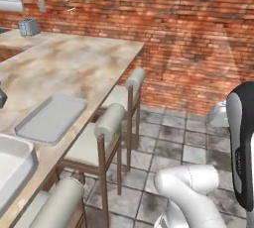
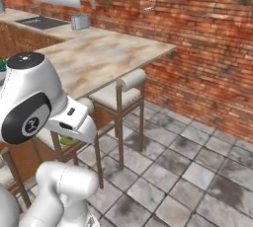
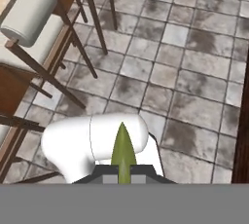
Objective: Place the cold items (lemon wedge and cucumber) from the fridge in one tupperware on the dining counter. Place the warm items (hot dog and kebab skewer) in the stove area in another tupperware.
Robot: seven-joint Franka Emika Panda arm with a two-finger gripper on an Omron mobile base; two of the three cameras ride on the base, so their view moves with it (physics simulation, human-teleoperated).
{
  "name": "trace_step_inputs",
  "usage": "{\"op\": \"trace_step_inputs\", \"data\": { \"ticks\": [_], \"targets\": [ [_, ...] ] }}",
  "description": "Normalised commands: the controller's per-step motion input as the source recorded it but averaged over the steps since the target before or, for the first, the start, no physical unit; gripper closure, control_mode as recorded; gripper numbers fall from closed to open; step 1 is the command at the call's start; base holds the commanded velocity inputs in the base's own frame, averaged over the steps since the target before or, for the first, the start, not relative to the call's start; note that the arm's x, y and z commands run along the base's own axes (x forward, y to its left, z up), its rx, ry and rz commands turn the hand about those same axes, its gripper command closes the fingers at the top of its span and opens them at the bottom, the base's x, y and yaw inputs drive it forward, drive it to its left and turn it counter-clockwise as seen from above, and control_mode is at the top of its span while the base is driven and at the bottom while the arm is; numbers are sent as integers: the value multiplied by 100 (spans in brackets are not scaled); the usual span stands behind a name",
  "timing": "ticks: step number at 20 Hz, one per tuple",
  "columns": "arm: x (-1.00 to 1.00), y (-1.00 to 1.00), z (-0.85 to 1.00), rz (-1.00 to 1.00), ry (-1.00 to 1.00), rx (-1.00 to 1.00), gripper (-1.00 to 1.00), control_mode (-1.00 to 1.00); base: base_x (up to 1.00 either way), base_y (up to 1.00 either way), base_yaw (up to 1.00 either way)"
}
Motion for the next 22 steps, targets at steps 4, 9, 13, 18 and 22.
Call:
{"op": "trace_step_inputs", "data": {
  "ticks": [4,9,13,18,22],
  "targets": [
    [0,0,0,0,0,0,100,100,47,-31,47],
    [0,0,0,0,0,0,100,100,32,-41,53],
    [0,0,0,0,0,0,100,100,22,-50,61],
    [0,0,0,0,0,0,100,100,27,-56,63],
    [0,0,0,0,0,0,100,100,36,-52,63]
  ]
}}
